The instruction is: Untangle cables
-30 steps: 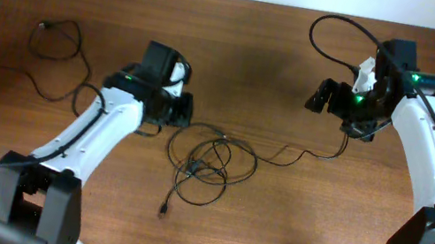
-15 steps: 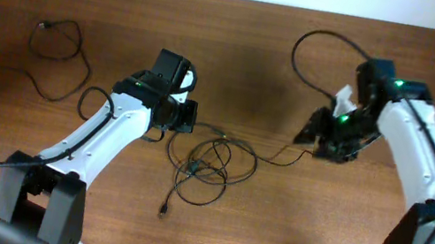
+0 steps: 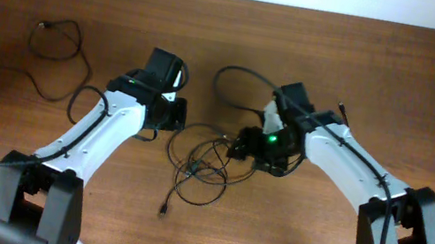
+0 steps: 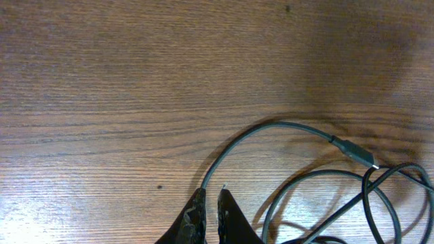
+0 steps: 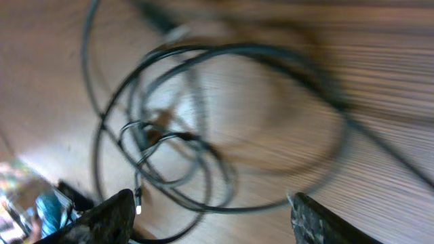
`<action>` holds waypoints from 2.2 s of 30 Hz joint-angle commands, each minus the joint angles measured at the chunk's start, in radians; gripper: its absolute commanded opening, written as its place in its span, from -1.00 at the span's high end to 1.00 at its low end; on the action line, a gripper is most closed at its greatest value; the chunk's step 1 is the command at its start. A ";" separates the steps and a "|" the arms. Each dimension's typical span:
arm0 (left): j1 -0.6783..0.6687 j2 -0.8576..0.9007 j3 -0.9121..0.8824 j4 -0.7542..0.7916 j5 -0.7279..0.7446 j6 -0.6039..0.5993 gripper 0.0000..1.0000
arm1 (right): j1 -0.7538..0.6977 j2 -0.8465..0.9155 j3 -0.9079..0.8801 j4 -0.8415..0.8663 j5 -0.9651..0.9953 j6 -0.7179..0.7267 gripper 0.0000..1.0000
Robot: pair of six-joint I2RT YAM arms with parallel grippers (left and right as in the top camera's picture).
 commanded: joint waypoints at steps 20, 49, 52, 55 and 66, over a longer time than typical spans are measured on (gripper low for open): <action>-0.012 0.172 -0.011 -0.041 0.456 0.241 0.28 | 0.090 -0.001 0.001 0.059 -0.058 -0.202 -0.29; -0.069 0.174 -0.057 0.018 0.404 0.227 0.39 | 0.146 0.002 -0.003 0.066 0.094 -0.064 0.02; -0.069 0.174 -0.057 0.022 0.407 0.227 0.27 | 0.158 0.002 -0.003 0.074 0.153 -0.010 0.02; -0.069 0.174 -0.057 0.028 0.407 0.227 0.40 | 0.158 0.002 -0.003 0.082 0.153 -0.010 0.10; -0.052 0.174 -0.057 0.048 0.381 0.226 1.00 | 0.155 -0.105 -0.003 0.091 0.153 -0.011 0.92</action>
